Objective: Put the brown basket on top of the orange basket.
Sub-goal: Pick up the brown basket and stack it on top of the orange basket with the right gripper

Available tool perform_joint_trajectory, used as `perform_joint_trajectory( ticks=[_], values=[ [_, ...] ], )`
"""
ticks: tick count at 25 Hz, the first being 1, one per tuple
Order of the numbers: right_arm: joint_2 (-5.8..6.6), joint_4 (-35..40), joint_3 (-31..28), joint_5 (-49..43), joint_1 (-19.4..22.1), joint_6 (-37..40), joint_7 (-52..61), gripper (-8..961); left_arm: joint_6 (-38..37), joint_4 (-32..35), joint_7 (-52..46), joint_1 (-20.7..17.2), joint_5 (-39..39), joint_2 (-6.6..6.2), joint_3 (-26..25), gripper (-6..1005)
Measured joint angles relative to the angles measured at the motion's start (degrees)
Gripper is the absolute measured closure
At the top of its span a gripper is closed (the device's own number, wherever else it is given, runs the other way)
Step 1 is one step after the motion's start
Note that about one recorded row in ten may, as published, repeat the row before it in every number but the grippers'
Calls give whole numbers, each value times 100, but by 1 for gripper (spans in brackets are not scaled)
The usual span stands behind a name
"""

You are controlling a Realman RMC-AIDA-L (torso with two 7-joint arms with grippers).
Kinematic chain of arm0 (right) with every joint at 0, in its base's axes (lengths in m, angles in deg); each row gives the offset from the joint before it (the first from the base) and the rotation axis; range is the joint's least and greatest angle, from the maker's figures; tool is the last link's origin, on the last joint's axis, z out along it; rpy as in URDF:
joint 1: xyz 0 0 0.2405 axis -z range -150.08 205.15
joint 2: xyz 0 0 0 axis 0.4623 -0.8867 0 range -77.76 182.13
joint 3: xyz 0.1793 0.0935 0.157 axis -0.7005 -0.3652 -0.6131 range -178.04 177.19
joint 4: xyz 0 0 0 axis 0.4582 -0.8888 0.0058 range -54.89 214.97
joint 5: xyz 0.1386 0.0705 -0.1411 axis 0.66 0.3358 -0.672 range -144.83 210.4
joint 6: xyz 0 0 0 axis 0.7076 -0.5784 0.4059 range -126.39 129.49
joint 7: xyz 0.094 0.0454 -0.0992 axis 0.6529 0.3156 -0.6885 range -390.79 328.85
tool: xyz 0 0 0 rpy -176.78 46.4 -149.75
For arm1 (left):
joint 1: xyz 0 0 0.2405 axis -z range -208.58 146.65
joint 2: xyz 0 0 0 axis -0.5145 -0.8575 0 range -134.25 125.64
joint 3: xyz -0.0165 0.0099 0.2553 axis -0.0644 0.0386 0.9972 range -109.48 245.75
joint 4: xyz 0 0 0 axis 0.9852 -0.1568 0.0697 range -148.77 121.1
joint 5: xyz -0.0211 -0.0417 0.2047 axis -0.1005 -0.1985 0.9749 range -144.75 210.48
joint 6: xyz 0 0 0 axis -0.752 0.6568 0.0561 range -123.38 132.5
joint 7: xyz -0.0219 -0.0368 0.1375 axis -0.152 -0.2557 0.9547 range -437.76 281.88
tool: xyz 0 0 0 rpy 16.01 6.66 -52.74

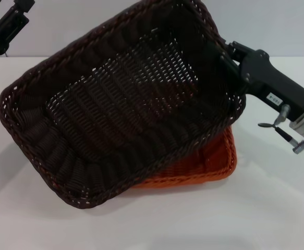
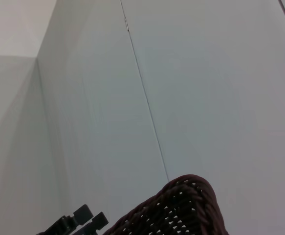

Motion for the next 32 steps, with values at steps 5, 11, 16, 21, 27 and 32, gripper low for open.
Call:
perform_joint_trajectory(
  ticks=[5,11,16,21,27,32],
  values=[
    [1,-97,-52,2,103,98,-171,768,2,0,-2,3,3,-9,8,172],
    [1,-104,-41,9,195,136,-199,767,7,5,-45,27,5,-54,10,172],
    [2,-103,-16,3,254,152,-208,766,8,1,-47,35,5,-77,-7,207],
    [18,-103,4,-41,333,281,-327,766,4,0,-47,35,4,-81,-28,274],
    [18,-104,-8,-12,428,381,-510,765,7,0,-39,28,4,-97,-32,319],
    [29,-85,-54,-9,462,323,-524,650,13,0,-31,43,4,-115,-32,327]
  ],
)
